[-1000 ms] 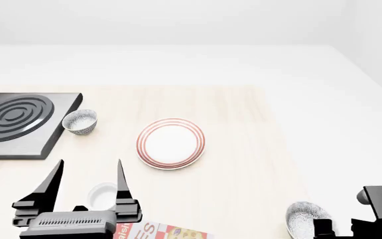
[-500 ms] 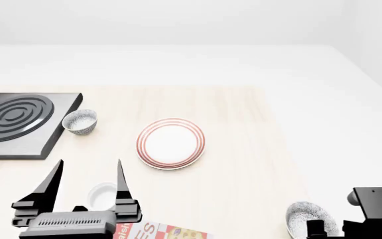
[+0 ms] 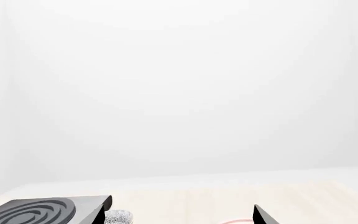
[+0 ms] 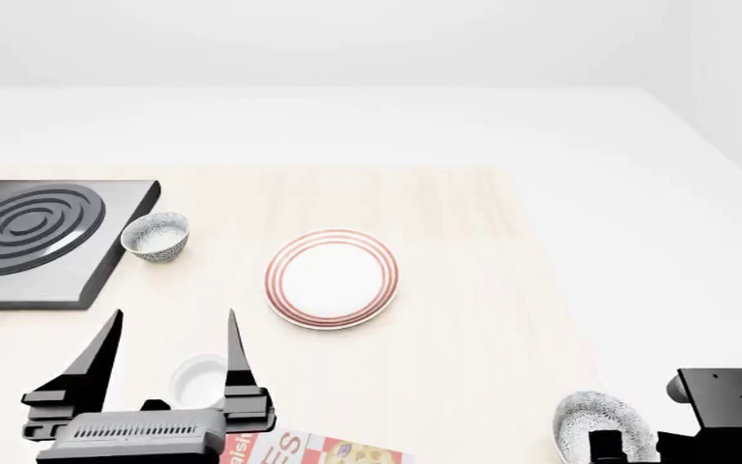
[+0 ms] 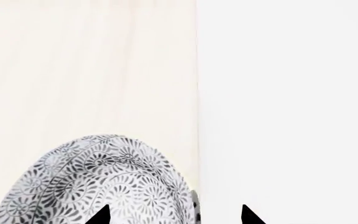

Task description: Pick the akita bowl next to the cookies box and place it on the plate.

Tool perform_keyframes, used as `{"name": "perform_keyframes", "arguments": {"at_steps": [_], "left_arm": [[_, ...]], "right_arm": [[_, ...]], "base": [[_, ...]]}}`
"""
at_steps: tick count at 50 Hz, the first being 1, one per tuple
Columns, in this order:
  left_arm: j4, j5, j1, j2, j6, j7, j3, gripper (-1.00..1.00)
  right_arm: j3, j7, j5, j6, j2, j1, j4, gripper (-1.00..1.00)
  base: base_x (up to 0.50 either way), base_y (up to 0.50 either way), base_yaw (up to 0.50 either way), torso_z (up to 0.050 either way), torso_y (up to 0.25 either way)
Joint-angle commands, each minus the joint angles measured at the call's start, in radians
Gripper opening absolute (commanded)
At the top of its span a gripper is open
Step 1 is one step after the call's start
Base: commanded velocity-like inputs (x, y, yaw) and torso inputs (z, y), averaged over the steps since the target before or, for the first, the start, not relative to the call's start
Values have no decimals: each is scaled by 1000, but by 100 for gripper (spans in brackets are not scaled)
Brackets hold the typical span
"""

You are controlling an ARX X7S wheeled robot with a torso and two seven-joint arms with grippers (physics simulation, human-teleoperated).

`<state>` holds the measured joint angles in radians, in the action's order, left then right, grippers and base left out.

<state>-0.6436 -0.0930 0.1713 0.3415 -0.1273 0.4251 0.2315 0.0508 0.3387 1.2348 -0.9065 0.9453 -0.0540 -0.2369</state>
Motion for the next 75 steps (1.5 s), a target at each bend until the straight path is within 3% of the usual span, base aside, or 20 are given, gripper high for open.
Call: {"name": "perform_keyframes", "arguments": {"at_steps": [1,7,8,31,45,57,75], "left_arm": [[1,-2,-1,3,1,4,2,100],[2,-2,-1,4,3,6,3,100],[2,-2,-2,4,3,6,3,100],[4,-7,-4,11,5,13,8,100],[0,-12,-1,15,8,20,5,100],[-5,-20,-1,17,5,25,2,100],[0,-28,-6,21,3,26,8,100]], "right_arm": [[25,-15,-31,7,-19,-2,22,100],[24,-17,-26,8,-20,0,20,100],[21,-16,-27,11,-19,1,20,-100],[-13,-13,2,27,-1,12,-35,-100],[-19,64,132,-48,1,-118,-116,-100],[98,100,124,-131,-86,-362,-55,-100],[303,37,-37,-181,-333,-811,250,-100]], "base": [[0,0,0,0,0],[0,0,0,0,0],[0,0,0,0,0],[0,0,0,0,0],[0,0,0,0,0],[0,0,0,0,0],[0,0,0,0,0]]}}
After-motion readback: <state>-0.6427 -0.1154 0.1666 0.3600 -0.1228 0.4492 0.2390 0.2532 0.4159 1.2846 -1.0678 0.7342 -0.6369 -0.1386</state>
